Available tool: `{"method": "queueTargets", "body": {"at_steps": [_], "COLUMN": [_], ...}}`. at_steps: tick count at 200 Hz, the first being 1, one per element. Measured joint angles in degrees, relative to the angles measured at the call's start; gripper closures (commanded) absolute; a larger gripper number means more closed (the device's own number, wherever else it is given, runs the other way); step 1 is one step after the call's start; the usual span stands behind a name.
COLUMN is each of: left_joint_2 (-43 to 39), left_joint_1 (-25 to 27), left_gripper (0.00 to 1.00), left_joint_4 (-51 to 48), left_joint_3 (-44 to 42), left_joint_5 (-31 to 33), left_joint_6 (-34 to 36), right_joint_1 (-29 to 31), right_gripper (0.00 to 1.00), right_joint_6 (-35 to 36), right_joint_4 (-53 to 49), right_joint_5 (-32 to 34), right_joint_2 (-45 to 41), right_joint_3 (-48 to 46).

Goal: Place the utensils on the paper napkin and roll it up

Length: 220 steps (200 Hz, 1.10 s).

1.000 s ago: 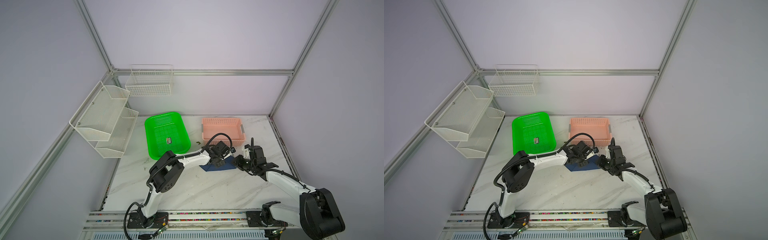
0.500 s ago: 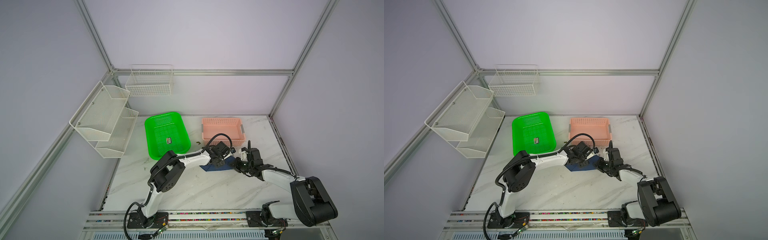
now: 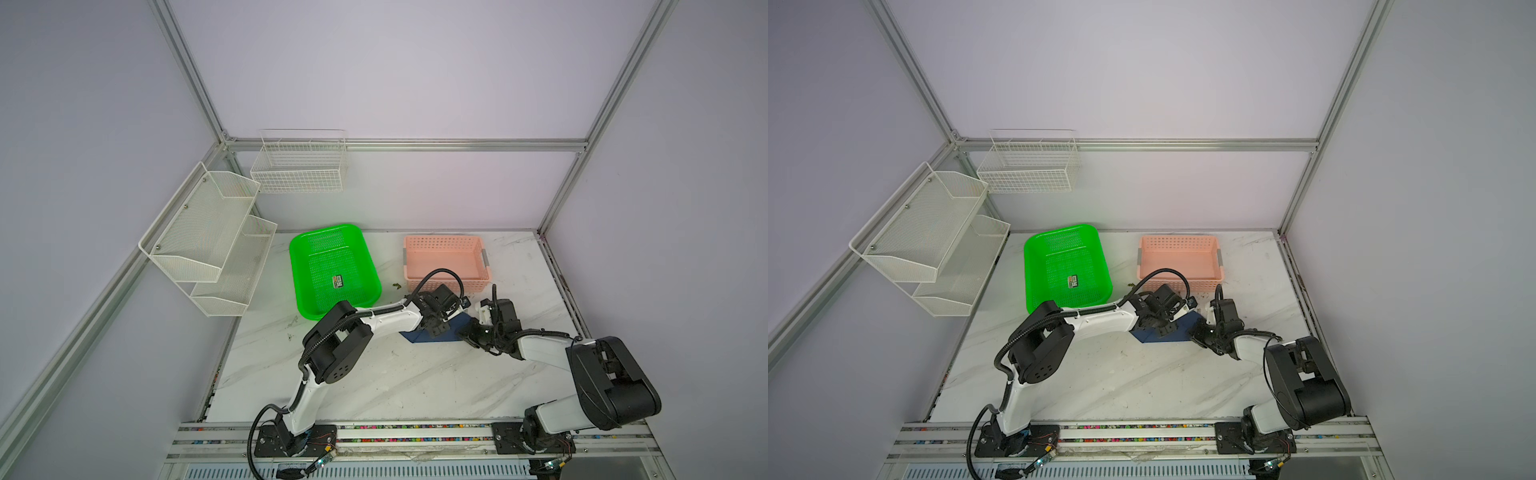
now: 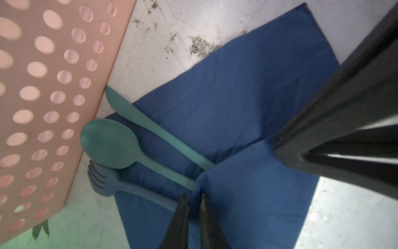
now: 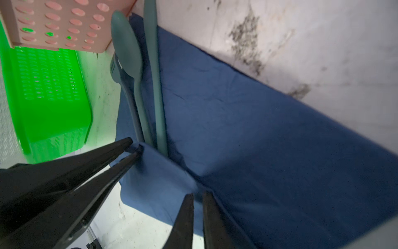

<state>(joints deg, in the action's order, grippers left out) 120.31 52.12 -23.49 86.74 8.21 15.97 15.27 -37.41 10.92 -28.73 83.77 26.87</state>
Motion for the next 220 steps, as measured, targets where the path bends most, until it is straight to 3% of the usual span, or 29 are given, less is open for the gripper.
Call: {"method": "queueTargets", "body": {"at_steps": [19,31,54,87,142,184,220], "left_joint_2": [0.0,-0.2,-2.1,-9.0,-17.7,-17.9,-16.7], "left_joint_1": [0.0,0.0,0.0,0.0,0.0,0.1,0.1], "left_gripper": [0.57,0.51,0.48,0.48,0.55,0.63,0.68], "left_joint_4": [-0.1,-0.1,-0.6,-0.9,3.2,6.9,9.6], "left_joint_3": [0.0,0.0,0.0,0.0,-3.2,-13.4,-16.2], "left_joint_5": [0.5,0.9,1.2,0.3,-8.4,-10.9,-11.3], "left_joint_6": [-0.3,-1.2,-2.4,-5.0,-13.5,-21.0,-25.3], "right_joint_1": [0.0,0.0,0.0,0.0,0.0,0.0,0.0], "right_gripper": [0.86,0.86,0.86,0.86,0.86,0.87,0.87], "right_joint_6": [0.2,0.2,0.4,0.6,0.7,0.7,0.7], "right_joint_4": [0.0,0.0,0.0,0.0,0.1,0.1,0.1], "right_joint_5": [0.5,0.7,0.8,0.9,0.8,0.8,0.8], "right_joint_2": [0.0,0.0,0.0,0.1,0.2,0.3,0.2], "right_joint_3": [0.0,0.0,0.0,0.0,0.0,0.0,0.0]}}
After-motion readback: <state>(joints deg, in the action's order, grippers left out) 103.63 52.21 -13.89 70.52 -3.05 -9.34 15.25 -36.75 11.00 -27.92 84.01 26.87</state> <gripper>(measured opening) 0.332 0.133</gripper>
